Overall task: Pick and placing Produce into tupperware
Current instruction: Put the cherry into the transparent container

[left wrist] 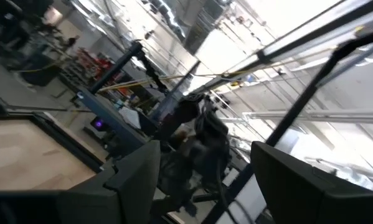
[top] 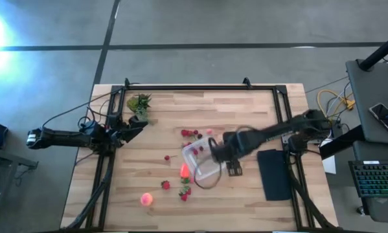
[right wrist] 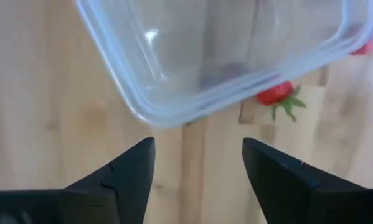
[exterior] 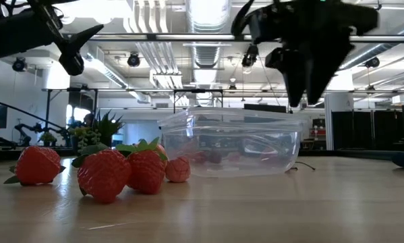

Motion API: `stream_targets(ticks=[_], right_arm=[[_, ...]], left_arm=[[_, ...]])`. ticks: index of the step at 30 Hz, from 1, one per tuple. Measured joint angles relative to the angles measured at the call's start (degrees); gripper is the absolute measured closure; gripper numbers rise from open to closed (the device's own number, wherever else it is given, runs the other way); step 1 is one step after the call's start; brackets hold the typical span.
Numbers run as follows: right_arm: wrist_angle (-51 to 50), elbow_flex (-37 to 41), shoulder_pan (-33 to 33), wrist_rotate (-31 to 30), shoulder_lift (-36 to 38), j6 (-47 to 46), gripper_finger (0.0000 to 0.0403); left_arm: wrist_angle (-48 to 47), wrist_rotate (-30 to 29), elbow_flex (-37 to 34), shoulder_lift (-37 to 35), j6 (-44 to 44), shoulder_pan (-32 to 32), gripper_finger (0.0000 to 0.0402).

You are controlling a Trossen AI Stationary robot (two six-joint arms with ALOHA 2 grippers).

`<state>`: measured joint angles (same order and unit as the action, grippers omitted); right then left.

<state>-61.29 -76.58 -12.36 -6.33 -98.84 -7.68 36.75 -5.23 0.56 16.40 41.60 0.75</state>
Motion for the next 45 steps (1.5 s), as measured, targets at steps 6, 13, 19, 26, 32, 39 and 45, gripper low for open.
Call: stream_targets(ticks=[6,13,19,26,32,39,45], right_arm=[[10.52,7.99,-7.31,-10.18,5.6,-8.31,0.0181],[16.53,19.42,-7.82,-10.78,10.26,-26.01,0.0182],[25.3,27.47,-8.17,-10.8,13.46,-28.89,0.0181],[37.63,35.62,-8.36,-10.8,13.5,-26.84,0.0181],[44.73,38.94,-7.99,-11.3,13.58,-22.89,0.0181],[52.3,41.35,-6.88,-11.43,13.5,-16.69,0.0181],[57.48,43.0,-5.65,-11.64,13.5,-14.17,0.0181]], left_arm=[[-0.09,5.67,0.0,0.07,0.0,0.0,0.0164],[-0.11,7.08,0.0,0.04,0.0,0.0,0.0164],[-0.29,7.05,0.0,0.37,0.01,-0.01,0.0164],[-0.27,7.03,0.0,0.52,0.0,-0.02,0.0164],[-0.27,6.39,0.0,0.51,0.0,-0.02,0.0164],[-0.14,3.53,0.0,0.81,-0.01,-0.02,0.0164],[-0.24,0.26,0.0,1.42,-0.02,0.0,0.0164]])
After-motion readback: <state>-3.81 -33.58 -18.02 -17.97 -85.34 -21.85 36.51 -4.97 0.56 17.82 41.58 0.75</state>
